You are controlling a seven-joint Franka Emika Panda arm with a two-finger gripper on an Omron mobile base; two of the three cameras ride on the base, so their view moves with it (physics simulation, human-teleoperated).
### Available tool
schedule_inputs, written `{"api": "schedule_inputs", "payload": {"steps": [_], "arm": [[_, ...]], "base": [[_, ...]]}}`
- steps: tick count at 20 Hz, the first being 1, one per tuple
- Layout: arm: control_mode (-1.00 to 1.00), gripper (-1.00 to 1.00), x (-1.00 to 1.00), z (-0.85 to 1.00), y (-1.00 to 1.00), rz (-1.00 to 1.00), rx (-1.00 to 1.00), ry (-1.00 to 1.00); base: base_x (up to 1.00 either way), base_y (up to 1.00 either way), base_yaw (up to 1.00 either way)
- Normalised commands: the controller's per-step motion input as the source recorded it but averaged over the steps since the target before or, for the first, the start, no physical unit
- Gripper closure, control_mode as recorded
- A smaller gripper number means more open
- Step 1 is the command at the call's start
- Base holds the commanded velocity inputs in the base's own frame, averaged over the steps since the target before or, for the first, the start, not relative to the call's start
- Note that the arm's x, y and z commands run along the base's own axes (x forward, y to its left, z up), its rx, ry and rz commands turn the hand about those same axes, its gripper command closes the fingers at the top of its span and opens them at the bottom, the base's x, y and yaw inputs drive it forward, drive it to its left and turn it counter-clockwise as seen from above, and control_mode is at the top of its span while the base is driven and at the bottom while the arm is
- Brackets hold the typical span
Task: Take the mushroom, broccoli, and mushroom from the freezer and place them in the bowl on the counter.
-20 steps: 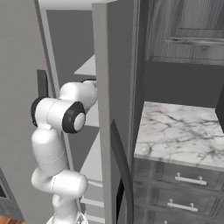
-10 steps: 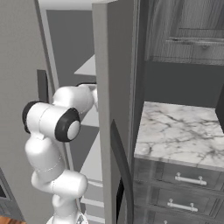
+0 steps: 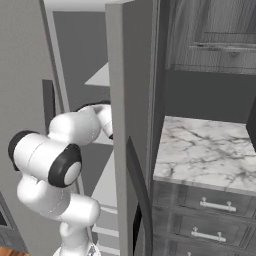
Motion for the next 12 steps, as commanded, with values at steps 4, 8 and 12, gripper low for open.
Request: {"api": "schedule_inputs", "payload": {"steps": [4, 8, 12], "arm": [[-1.00, 1.00, -0.57, 0.18, -0.01, -0.04, 0.00, 0.00], [-1.00, 1.00, -0.48, 0.29, 0.00, -0.06, 0.00, 0.00], [-1.00, 1.00, -0.41, 0.28, 0.00, -0.08, 0.00, 0.00]], "base": [[0.00, 0.00, 0.00], [0.00, 0.00, 0.00], [0.00, 0.00, 0.00]]}}
